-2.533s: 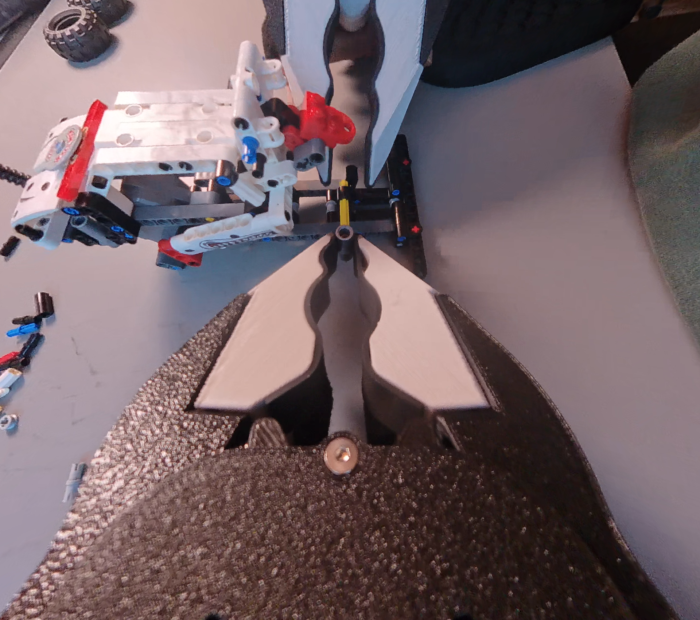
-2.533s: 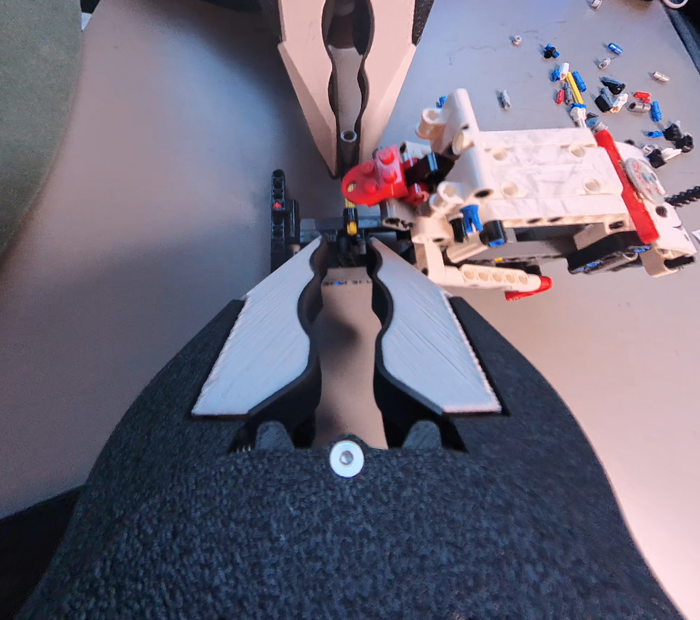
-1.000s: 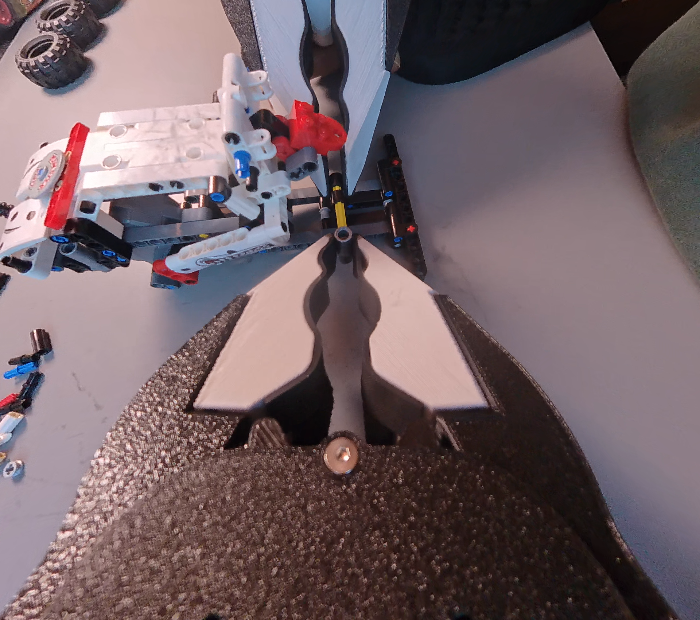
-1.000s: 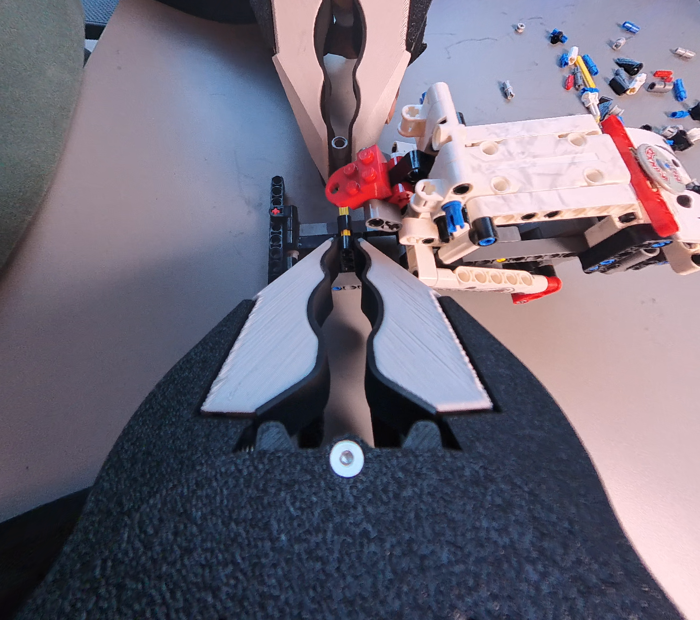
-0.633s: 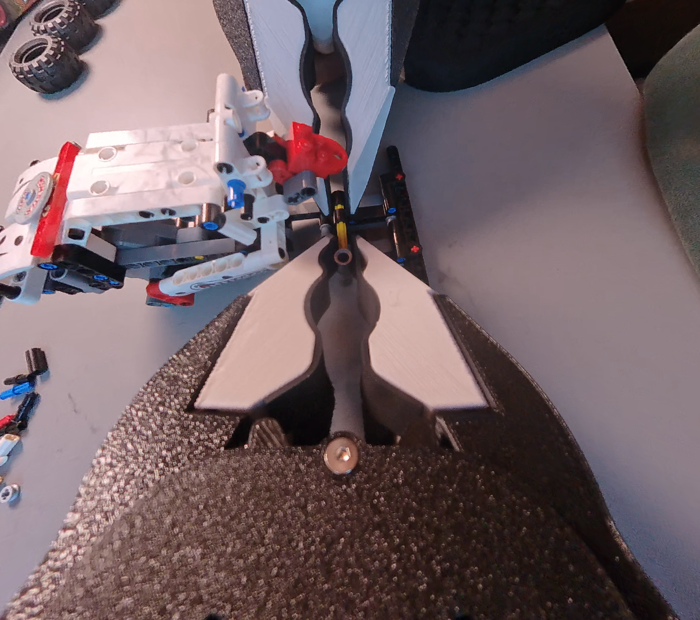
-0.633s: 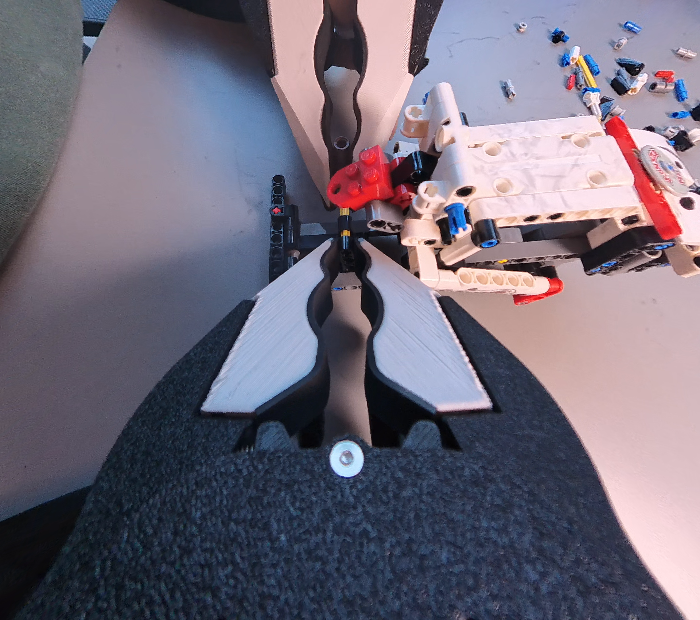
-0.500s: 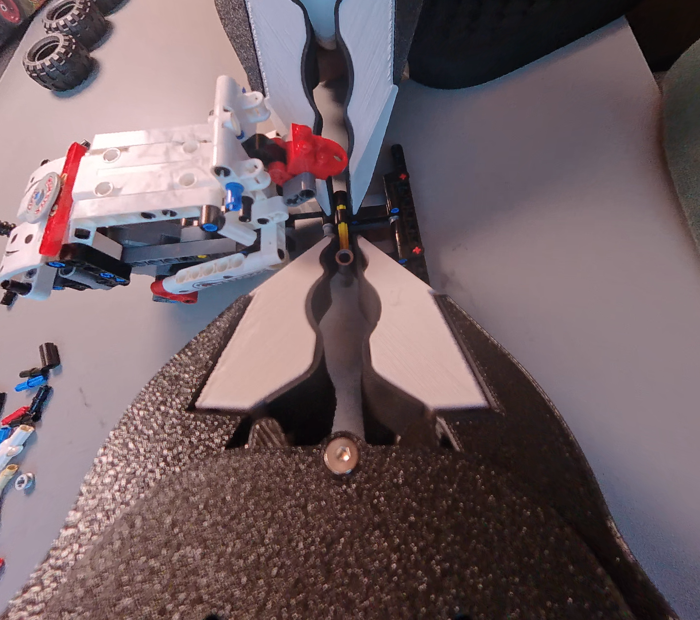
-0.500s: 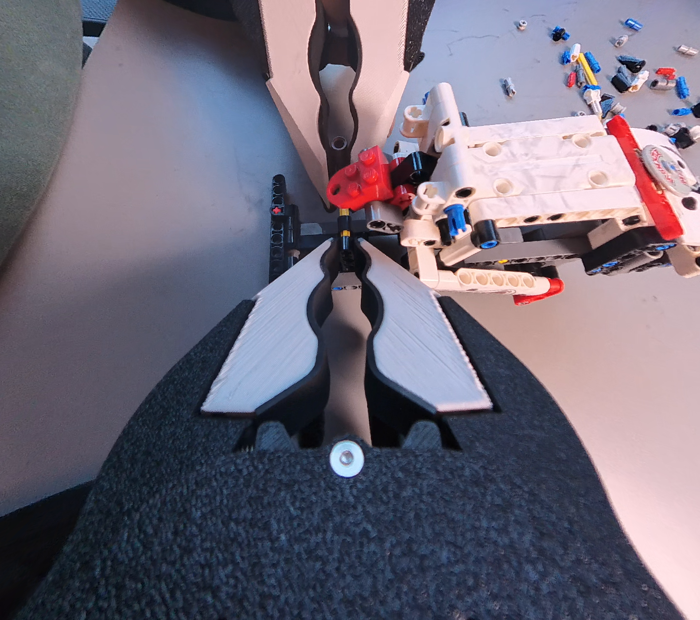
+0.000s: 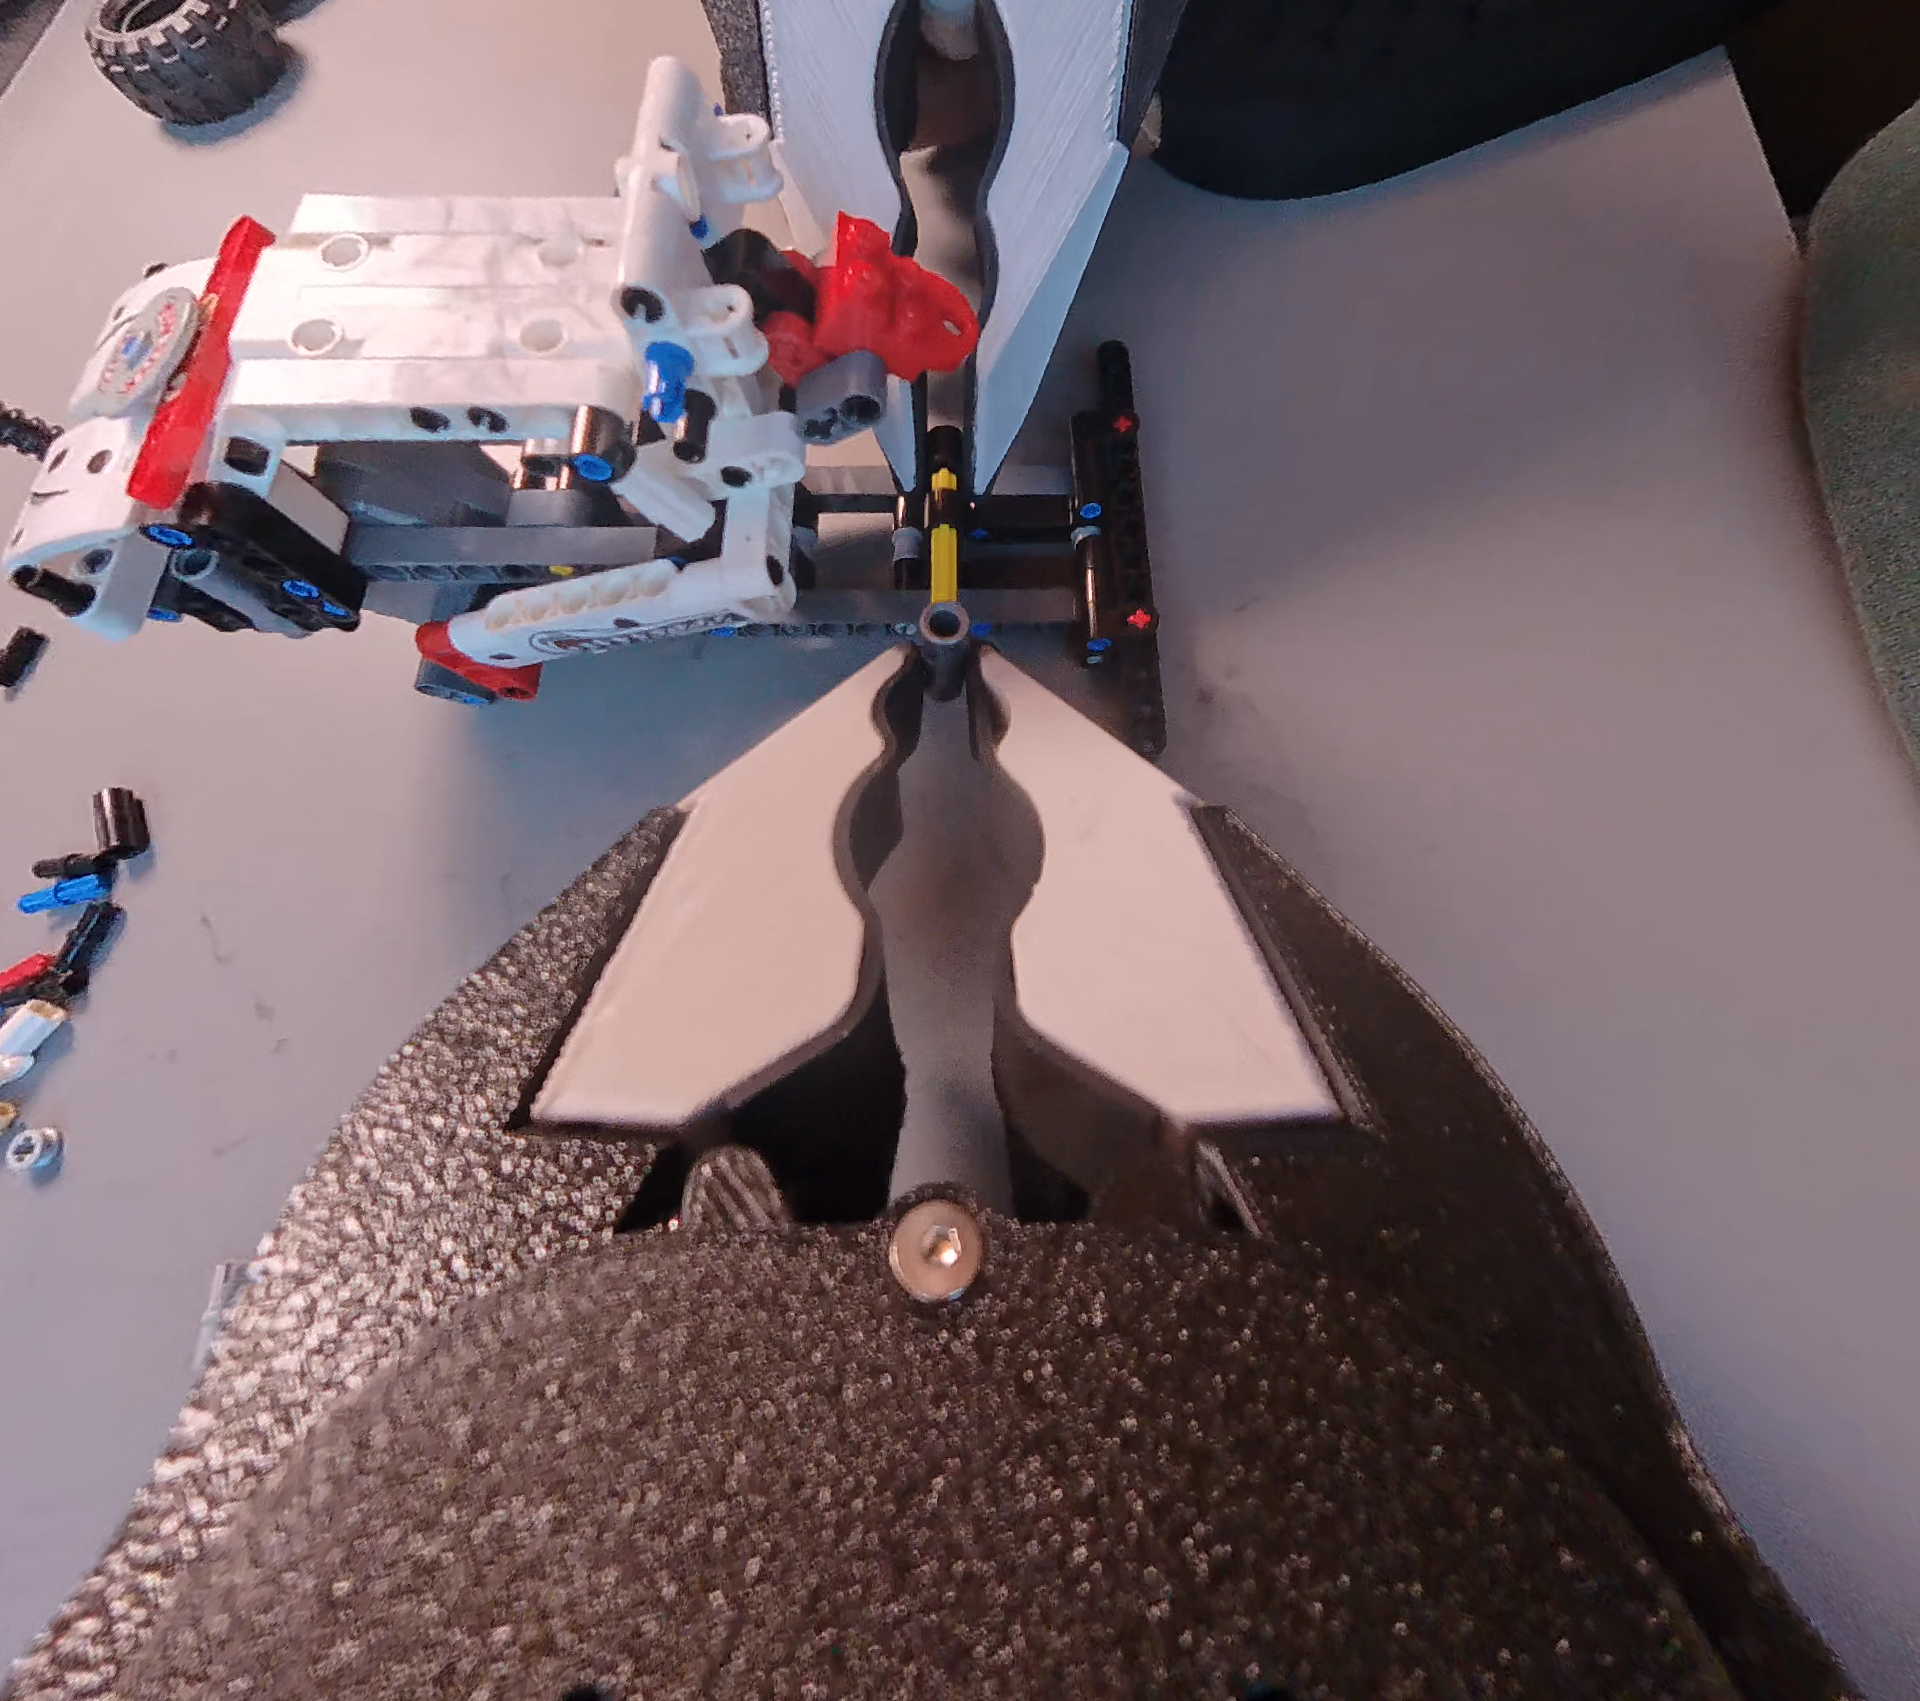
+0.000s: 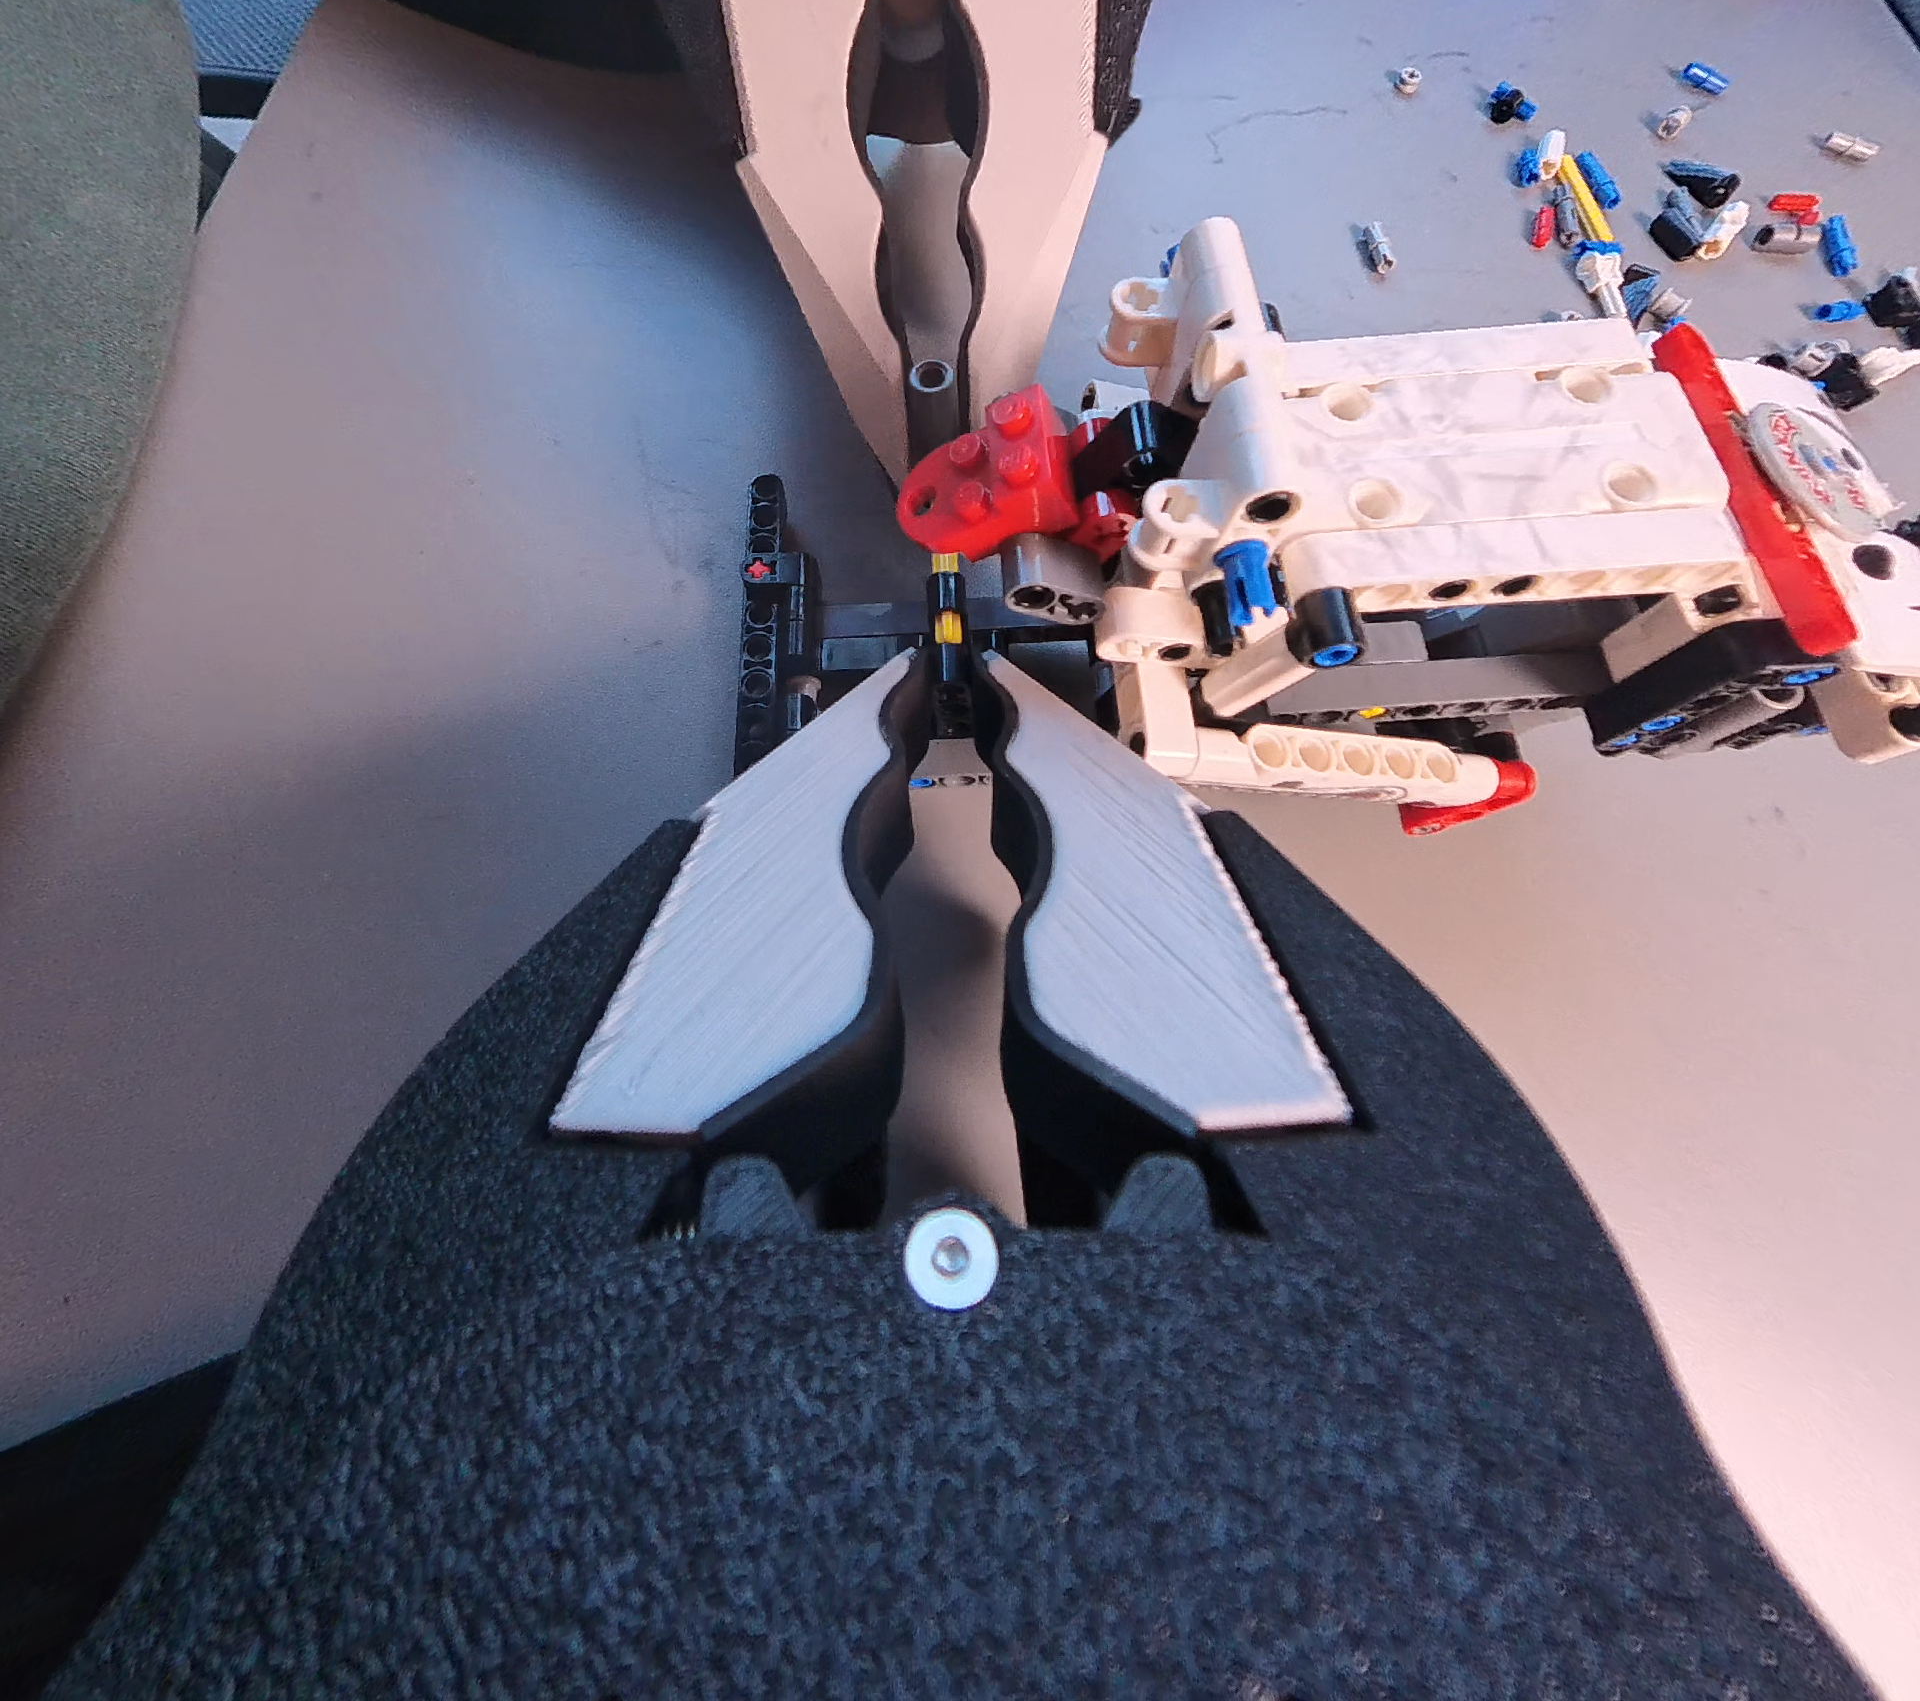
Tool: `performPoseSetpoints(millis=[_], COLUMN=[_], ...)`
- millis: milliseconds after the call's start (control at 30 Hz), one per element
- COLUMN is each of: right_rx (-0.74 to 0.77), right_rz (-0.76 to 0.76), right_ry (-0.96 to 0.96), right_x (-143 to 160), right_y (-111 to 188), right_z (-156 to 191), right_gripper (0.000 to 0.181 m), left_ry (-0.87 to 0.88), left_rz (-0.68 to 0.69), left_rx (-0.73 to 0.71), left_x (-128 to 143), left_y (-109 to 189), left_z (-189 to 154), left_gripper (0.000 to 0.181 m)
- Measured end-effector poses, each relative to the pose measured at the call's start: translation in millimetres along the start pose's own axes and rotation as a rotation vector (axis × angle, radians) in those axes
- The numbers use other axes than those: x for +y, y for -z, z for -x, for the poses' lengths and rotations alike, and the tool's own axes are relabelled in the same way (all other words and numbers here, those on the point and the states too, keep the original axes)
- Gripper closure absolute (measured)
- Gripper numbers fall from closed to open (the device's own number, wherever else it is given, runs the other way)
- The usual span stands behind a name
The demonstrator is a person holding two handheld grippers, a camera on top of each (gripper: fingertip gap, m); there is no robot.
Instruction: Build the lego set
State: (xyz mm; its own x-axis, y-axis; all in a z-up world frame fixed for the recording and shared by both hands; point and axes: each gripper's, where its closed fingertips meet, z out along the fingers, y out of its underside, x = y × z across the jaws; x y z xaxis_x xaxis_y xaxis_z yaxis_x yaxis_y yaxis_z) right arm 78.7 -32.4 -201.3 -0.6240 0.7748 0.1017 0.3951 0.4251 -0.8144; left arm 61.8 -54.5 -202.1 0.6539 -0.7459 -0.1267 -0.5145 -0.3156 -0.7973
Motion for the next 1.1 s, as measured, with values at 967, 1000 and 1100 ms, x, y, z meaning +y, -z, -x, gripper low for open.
performPoseSetpoints(millis=[967,1000,1100], right_rx=[0.027,0.035,0.052], right_rz=[0.05,0.073,0.066], right_ry=[0.052,0.071,0.084], right_x=[13,17,17], right_y=[9,10,10], right_z=[-6,-6,-7], right_gripper=[0.172,0.166,0.174], left_ry=[-0.059,-0.062,-0.062], left_rz=[0.044,0.043,0.035], left_rx=[0.004,0.006,0.018], left_x=[-4,-5,-5], left_y=[-13,-14,-14], left_z=[7,6,6], left_gripper=[0.175,0.175,0.175])
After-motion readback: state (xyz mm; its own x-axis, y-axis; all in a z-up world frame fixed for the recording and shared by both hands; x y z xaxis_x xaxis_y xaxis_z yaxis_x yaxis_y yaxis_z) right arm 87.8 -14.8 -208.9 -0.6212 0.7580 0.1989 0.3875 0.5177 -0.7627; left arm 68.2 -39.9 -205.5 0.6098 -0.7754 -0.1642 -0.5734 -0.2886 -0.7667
